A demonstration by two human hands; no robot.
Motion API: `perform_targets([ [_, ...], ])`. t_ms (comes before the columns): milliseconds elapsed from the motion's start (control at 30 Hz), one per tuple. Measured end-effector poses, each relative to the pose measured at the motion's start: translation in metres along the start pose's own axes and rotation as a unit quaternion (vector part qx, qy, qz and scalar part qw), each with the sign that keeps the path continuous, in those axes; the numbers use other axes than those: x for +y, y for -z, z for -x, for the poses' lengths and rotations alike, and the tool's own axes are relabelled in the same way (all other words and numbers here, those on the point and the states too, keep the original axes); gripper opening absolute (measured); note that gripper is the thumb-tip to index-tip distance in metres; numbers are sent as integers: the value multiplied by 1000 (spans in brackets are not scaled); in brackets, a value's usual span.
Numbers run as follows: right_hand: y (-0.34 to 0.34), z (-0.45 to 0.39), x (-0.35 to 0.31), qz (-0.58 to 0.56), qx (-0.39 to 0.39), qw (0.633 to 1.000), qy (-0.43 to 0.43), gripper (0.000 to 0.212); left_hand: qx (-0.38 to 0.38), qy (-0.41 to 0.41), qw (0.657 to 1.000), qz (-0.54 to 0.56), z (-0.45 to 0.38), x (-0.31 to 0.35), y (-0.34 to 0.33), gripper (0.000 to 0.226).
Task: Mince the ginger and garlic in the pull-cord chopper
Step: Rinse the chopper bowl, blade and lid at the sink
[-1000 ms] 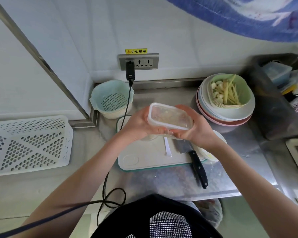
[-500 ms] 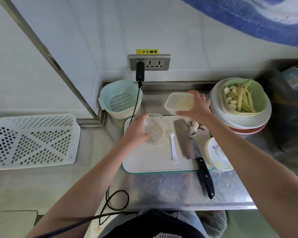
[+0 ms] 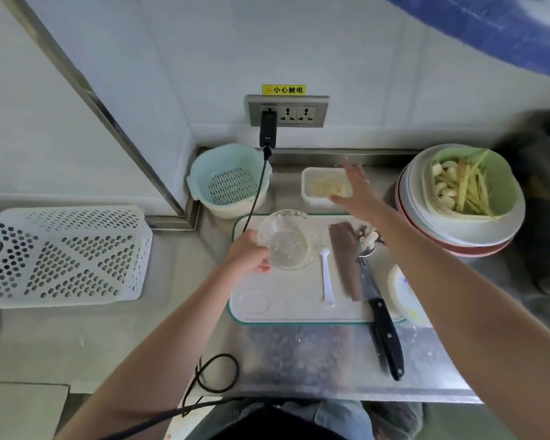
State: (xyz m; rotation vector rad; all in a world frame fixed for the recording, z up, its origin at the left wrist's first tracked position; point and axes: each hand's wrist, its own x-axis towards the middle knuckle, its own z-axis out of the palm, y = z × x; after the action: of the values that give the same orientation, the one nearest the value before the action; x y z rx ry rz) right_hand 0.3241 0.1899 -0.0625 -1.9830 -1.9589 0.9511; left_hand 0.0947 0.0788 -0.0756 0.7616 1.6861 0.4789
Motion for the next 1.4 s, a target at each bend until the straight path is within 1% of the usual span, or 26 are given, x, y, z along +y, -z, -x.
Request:
perform_targets([
  [67, 13, 21, 15, -27, 109, 994, -19, 45, -13, 21, 999, 31, 0, 0, 0, 35],
  [100, 16, 32, 24, 7, 151, 988, -29, 35, -4, 24, 999, 24, 1, -1, 1, 34],
  [133, 15, 43, 35, 52, 164, 984, -35, 30, 6, 20, 1000, 5, 1, -2, 3, 34],
  [233, 10, 63, 55, 109, 123, 986, -26, 29, -9, 10, 1000, -28, -2, -7, 8, 37],
  [333, 9, 71, 56, 127, 76, 988, -31, 31, -65, 29, 997, 16, -1, -7, 6, 35],
  [400, 6, 75, 54, 105, 67, 991, -43, 30, -88, 41, 995, 40, 1, -4, 3, 33],
  [533, -6, 74, 47, 106, 52, 991, -64, 17, -87, 32, 992, 82, 5, -7, -1, 30],
  [600, -4, 74, 41, 112, 74, 988, -73, 18, -85, 18, 992, 96, 8, -7, -2, 33],
  [633, 1, 77, 35, 96, 109, 987, -62, 18, -85, 14, 991, 105, 10, -7, -3, 36],
  [700, 13, 90, 15, 19, 186, 982, -4, 13, -93, 4, 988, 121, 13, -5, -4, 43],
  [733, 18, 99, -1, -13, 195, 980, 36, 12, -108, -2, 986, 130, 15, -4, -5, 47],
  [767, 20, 108, -17, -22, 171, 982, 78, 14, -128, -7, 981, 144, 16, -3, -5, 50],
  [800, 18, 115, -31, -14, 125, 986, 105, 15, -154, -11, 975, 161, 18, -1, -6, 53],
  [867, 2, 123, -47, 12, 26, 992, 121, 15, -204, -15, 960, 190, 22, 2, -6, 55],
  [900, -6, 125, -50, 24, 1, 993, 119, 15, -225, -19, 954, 196, 24, 4, -7, 55],
  [967, -15, 126, -48, 29, -3, 993, 111, 22, -254, -27, 946, 201, 26, 5, -7, 55],
  [1000, -14, 129, -44, 1, 11, 995, 104, 26, -262, -28, 943, 203, 27, 5, -7, 56],
  [1033, -8, 133, -38, -48, 43, 994, 90, 28, -266, -28, 942, 203, 26, 4, -6, 57],
  [1100, 7, 143, -11, -130, 165, 977, 34, 28, -265, -24, 943, 198, 24, 1, -4, 59],
  [1133, 14, 147, 8, -116, 217, 969, -7, 34, -261, -20, 945, 195, 23, 0, -4, 59],
  [1167, 20, 151, 31, -60, 221, 971, -71, 49, -257, -16, 947, 193, 23, -2, -3, 60],
  [1233, 25, 161, 67, 44, 94, 972, -213, 86, -254, -6, 948, 193, 21, -6, -4, 62],
  [1267, 21, 162, 81, 54, 33, 967, -246, 100, -253, -3, 948, 192, 21, -7, -4, 62],
  [1300, 13, 163, 91, 48, -4, 968, -247, 109, -253, -2, 948, 191, 21, -7, -5, 60],
  [1333, 5, 161, 98, 38, -19, 972, -231, 114, -252, -3, 948, 192, 21, -8, -6, 59],
  [1400, -8, 158, 105, 47, -19, 977, -207, 118, -253, -3, 946, 204, 23, -7, -7, 57],
])
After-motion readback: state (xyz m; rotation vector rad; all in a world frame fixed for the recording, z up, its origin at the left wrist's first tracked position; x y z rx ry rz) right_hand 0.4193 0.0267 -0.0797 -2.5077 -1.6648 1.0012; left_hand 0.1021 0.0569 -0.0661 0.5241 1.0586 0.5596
